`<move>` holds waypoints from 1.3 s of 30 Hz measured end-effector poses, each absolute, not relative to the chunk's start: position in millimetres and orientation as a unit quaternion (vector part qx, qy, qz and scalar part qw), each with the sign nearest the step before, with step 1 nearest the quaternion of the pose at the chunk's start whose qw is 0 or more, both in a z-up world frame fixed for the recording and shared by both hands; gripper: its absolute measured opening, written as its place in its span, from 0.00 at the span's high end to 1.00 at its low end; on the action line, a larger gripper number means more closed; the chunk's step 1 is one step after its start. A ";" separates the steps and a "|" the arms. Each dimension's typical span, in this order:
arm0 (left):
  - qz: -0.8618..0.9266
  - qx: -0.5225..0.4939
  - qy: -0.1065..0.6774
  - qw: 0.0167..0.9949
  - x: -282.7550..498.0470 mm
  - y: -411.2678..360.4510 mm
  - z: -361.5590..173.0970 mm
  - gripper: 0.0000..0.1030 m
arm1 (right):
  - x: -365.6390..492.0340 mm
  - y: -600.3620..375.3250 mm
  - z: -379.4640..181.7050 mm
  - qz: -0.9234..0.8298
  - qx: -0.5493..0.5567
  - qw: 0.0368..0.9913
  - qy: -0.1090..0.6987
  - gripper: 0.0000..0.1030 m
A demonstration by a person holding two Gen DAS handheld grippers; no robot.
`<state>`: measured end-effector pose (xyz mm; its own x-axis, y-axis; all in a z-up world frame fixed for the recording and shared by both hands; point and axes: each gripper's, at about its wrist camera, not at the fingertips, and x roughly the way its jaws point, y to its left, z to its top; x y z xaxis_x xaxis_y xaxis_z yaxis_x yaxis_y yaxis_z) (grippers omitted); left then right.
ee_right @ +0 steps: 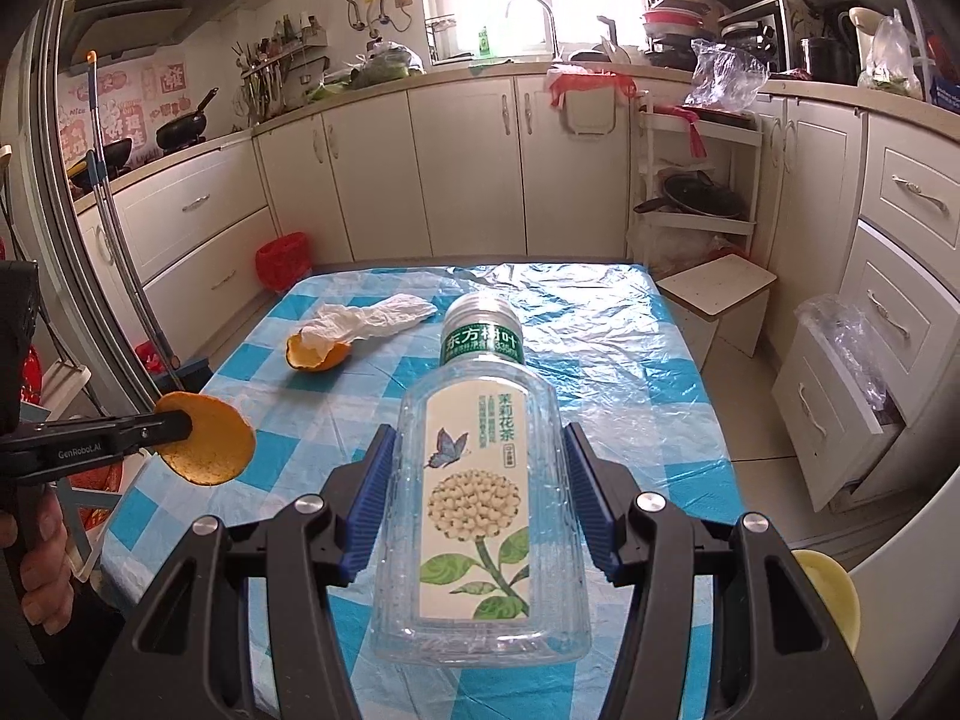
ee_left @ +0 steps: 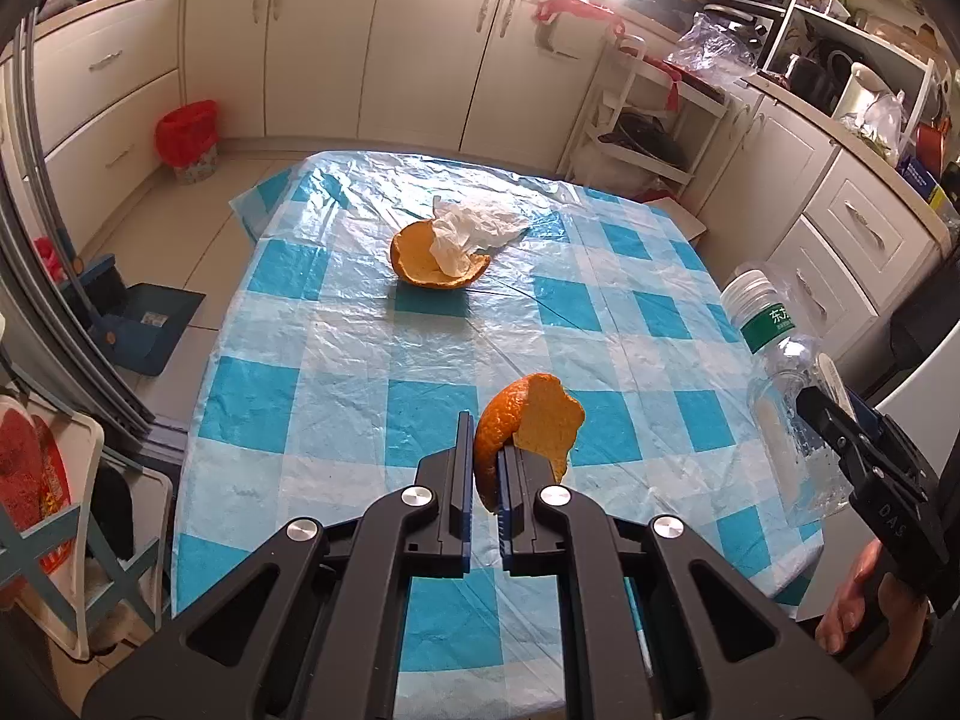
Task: Collect trash
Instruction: 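Lift the orange peel half with the left tool while the right grasps the clear bottle, then carry the bottle and peel to the yellow bin with both tools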
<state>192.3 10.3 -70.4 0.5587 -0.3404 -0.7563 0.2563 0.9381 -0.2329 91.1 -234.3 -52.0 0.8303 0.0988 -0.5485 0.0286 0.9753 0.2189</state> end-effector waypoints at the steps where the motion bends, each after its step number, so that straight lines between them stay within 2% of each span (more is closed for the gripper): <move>1: -0.170 -0.048 0.438 0.881 190.8 9.2 -70.6 0.94 | 89.8 -236.3 -52.1 0.016 0.110 0.951 0.290 0.47; 19: -0.235 -0.032 0.431 0.871 178.7 -55.0 -65.3 0.94 | 51.5 -306.4 -63.5 -0.055 0.132 0.949 0.281 0.47; 30: -0.312 0.003 0.435 0.844 157.8 -164.1 -69.6 0.94 | 13.9 -404.8 -114.7 -0.162 0.187 0.913 0.325 0.47; 35: -0.341 0.003 0.449 0.826 146.0 -227.0 -82.2 0.94 | 21.2 -452.8 -163.7 -0.210 0.243 0.854 0.410 0.44; 37: -0.350 0.010 0.451 0.821 138.4 -250.6 -85.1 0.94 | 17.1 -470.8 -165.5 -0.225 0.280 0.840 0.407 0.43; 39: -0.361 0.021 0.453 0.815 131.0 -274.2 -88.5 0.94 | 13.3 -480.3 -143.2 -0.225 0.290 0.848 0.382 0.39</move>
